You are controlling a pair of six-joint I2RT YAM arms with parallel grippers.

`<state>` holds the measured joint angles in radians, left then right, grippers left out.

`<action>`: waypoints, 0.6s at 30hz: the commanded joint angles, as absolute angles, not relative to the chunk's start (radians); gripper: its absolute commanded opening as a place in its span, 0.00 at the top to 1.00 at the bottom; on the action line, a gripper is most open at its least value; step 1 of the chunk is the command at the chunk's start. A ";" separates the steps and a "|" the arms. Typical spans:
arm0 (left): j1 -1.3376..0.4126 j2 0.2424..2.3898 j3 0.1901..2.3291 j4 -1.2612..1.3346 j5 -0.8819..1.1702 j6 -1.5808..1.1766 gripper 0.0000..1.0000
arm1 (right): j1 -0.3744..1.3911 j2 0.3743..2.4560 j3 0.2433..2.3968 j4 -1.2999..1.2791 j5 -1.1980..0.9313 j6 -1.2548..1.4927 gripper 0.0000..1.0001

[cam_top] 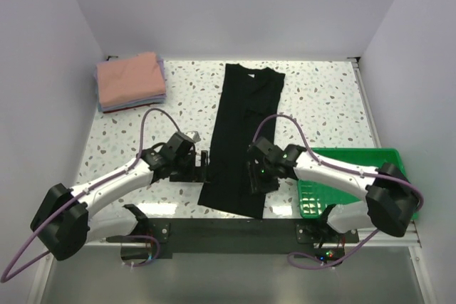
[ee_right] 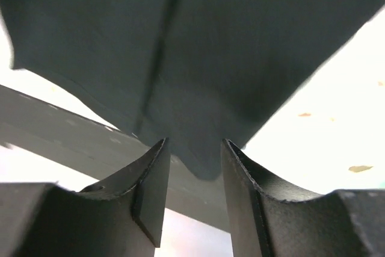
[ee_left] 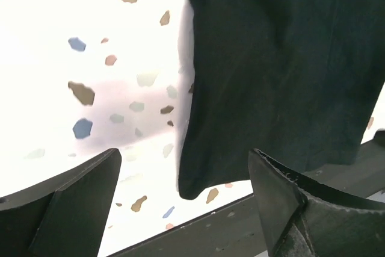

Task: Fold and stack the t-shirts
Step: Fold the tshirt

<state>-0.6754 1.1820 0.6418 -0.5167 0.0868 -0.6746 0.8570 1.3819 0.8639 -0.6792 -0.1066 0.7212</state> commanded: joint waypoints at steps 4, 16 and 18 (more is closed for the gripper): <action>-0.672 1.089 0.560 -0.486 0.072 -0.761 0.11 | 1.011 1.244 0.732 -0.621 -0.005 1.000 0.59; -0.673 1.121 0.522 -0.445 0.078 -0.854 0.13 | 1.043 1.071 0.558 -0.650 -0.006 1.101 0.60; -0.673 1.123 0.520 -0.451 0.074 -0.853 0.13 | 1.043 1.052 0.526 -0.644 -0.006 1.114 0.60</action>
